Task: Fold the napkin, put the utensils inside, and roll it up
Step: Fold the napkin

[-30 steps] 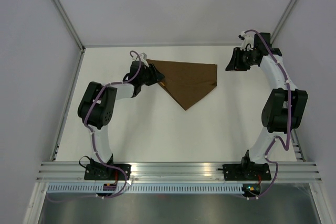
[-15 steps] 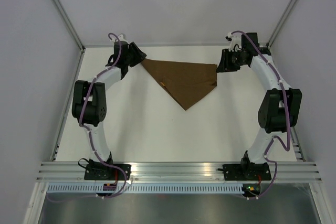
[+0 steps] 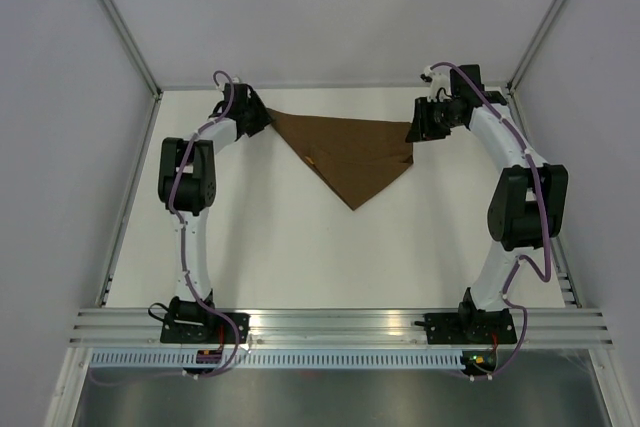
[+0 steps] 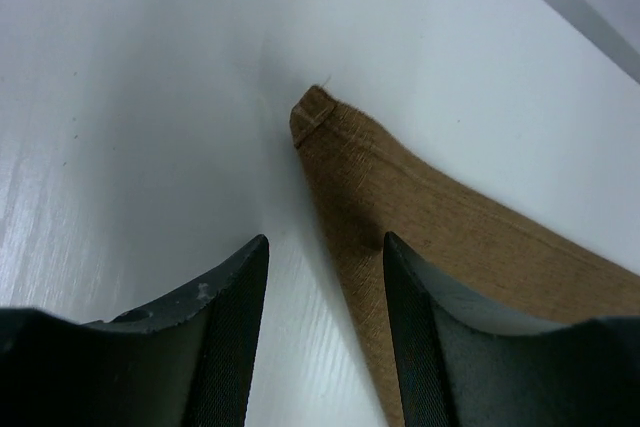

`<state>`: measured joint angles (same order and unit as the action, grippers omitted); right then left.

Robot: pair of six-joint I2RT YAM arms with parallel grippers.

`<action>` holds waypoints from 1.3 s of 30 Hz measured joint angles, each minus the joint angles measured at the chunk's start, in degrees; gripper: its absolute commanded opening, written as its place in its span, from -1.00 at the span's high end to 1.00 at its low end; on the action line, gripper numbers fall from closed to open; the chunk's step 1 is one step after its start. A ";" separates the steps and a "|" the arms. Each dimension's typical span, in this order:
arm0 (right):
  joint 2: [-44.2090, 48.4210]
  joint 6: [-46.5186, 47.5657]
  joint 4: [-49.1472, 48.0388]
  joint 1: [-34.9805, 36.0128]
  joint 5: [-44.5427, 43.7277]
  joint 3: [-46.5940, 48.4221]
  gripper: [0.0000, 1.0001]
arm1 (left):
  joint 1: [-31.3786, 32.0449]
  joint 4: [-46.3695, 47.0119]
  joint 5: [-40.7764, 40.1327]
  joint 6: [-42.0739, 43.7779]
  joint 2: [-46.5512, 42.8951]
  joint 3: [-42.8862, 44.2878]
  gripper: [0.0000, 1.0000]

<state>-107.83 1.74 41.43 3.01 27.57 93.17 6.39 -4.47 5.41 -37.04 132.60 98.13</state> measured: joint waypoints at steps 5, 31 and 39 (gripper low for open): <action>-0.02 0.02 -0.02 0.39 -0.04 -0.02 0.24 | 0.00 -0.98 -0.33 -0.15 2.56 4.00 -0.10; -2.19 3.08 2.73 7.06 -2.71 1.53 0.26 | -0.07 5.27 -0.35 -3.48 -0.52 -4.98 0.95; -5.90 6.23 5.33 13.03 -5.35 4.09 0.27 | -0.61 10.49 -0.61 -4.59 -7.21 -16.50 0.95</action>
<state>-113.73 7.97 46.76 16.03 22.22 97.25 5.78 6.02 4.80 -41.63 125.38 81.62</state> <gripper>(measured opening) 0.367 0.026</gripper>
